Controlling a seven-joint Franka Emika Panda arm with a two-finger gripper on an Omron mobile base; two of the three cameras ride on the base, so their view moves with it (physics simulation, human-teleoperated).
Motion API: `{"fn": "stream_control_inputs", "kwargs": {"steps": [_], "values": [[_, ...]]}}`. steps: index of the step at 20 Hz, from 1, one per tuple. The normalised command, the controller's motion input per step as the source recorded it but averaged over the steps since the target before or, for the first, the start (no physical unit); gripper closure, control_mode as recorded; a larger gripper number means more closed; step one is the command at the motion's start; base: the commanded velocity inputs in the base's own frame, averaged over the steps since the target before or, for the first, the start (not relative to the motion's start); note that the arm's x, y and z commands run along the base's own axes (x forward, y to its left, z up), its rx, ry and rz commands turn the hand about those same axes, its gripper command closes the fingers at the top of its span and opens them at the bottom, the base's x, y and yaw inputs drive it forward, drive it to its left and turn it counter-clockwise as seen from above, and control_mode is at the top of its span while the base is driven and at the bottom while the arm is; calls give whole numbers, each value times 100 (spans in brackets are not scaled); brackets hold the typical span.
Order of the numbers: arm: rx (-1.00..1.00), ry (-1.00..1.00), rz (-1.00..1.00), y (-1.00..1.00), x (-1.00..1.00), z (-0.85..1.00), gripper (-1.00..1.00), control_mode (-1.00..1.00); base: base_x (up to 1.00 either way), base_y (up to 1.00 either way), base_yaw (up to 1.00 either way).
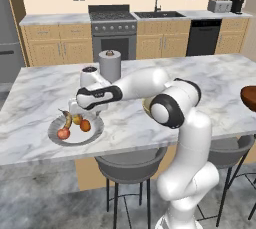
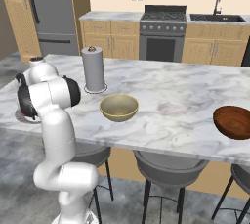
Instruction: Take the fruits from the plate on the dining counter and place two fruits in each bowl.
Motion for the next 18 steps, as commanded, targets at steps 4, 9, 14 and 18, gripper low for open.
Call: {"fn": "stream_control_inputs", "kwargs": {"steps": [4, 9, 14, 18], "values": [[0, 1, -1, 0, 0, -33, -100, -100, 0, 0, 0], [0, 0, -1, 1, 1, -34, -100, -100, 0, 0, 0], [0, 0, 0, 0, 3, -19, -100, -100, 0, 0, 0], [0, 0, 0, 6, 15, -8, -100, -100, 0, 0, 0]]}}
